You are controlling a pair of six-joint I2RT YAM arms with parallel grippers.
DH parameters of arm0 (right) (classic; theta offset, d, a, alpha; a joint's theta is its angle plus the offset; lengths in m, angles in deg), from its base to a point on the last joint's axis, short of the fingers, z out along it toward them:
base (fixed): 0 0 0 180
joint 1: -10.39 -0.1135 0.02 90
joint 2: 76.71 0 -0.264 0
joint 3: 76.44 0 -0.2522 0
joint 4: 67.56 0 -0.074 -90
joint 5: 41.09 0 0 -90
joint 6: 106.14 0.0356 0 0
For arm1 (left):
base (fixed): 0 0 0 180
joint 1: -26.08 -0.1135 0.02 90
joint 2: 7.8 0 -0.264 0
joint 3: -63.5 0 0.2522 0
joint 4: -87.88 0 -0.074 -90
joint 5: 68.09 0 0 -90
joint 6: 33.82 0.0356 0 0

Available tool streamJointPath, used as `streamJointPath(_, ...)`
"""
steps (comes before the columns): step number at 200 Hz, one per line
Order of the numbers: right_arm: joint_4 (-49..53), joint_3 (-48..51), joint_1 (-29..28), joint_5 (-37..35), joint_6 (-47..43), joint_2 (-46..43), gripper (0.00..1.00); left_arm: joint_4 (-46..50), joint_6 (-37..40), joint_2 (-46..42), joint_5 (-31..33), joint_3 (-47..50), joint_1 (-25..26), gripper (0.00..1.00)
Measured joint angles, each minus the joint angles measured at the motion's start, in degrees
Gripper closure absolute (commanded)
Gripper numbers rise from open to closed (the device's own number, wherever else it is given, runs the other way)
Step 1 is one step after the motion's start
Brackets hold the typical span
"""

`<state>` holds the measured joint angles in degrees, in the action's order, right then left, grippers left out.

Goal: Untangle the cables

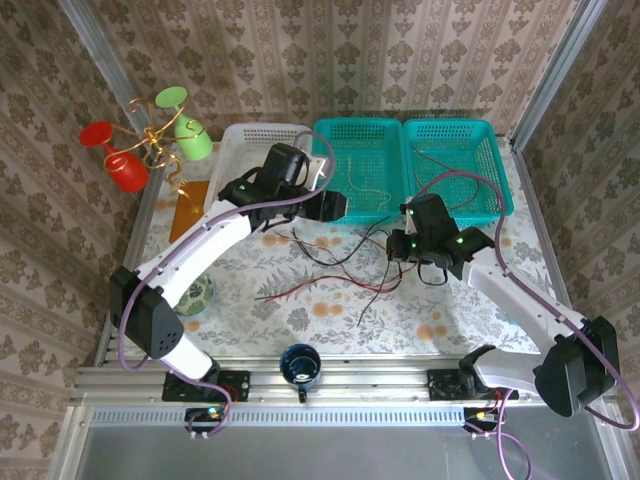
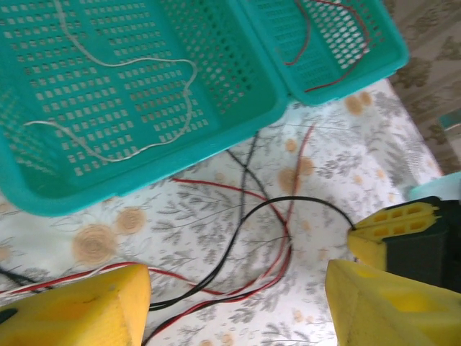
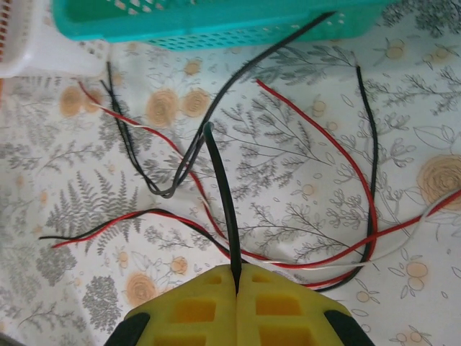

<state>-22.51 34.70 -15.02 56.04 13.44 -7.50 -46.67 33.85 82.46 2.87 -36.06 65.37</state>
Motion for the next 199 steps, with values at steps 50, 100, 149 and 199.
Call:
streamJointPath(50,-4.3,-0.1,-0.2,5.6,-4.6,-3.0,1.0,-7.3,-3.5,4.3,-7.5,0.0,0.3,0.34)
streamJointPath(100,-5.7,-0.7,-0.4,8.4,-8.5,-4.7,1.0,-8.5,-5.2,8.5,-9.2,0.0,0.4,0.33)
streamJointPath(149,-7.3,1.3,-0.4,9.9,-9.0,-9.2,1.0,-8.1,-5.4,10.8,-9.2,-1.2,0.4,0.32)
streamJointPath(199,-9.1,6.6,-0.6,10.9,-10.2,-12.2,1.0,-7.0,-6.7,15.9,-10.9,-2.8,0.5,0.32)
